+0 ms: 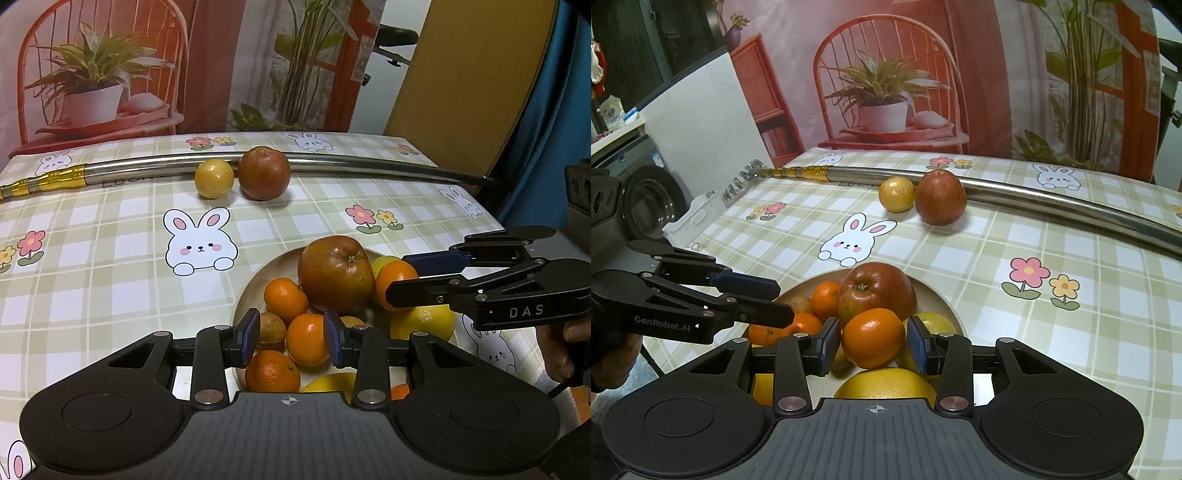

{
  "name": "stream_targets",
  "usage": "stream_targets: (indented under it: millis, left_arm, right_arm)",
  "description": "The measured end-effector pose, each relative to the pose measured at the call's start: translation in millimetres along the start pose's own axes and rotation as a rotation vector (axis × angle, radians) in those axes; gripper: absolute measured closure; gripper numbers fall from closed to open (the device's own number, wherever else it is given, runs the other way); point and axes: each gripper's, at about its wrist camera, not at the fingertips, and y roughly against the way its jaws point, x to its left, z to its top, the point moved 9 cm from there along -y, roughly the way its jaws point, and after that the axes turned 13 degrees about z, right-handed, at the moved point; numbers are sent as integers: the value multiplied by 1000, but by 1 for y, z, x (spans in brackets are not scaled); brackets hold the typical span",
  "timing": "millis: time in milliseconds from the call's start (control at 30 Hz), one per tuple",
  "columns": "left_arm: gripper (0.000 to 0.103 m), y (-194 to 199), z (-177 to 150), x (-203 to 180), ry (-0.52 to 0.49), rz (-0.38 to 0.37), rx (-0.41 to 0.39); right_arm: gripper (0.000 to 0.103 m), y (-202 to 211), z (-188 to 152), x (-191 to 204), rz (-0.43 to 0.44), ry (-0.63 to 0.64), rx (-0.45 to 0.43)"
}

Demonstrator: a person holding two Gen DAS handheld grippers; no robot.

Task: Organize fruits
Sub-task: 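Lower the mandarin onto the plate and open the right gripper, then move the left gripper to the yellow round fruit by the pole and close on it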

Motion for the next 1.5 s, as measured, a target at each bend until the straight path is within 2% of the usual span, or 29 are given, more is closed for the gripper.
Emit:
stream_targets:
  millis: [367,667,1067,1267,1500]
  left_arm:
    - [63,6,7,17,69,29,-24]
    - [64,14,23,49,177,54,-58]
    - [64,13,57,65,174,92,-109]
    - [63,-7,81,58,169,78,-130]
    - [63,-57,108,47,206,53,-110]
  right_arm:
    - [66,5,5,0,-19,22,-10]
    - [66,26,23,-18,-79,9,-81]
    - [66,38,56,-50,-149,0,-168]
    - [66,30,69,-55,-159,10,-183]
    - [66,16,82,-68,-163,-3,-215]
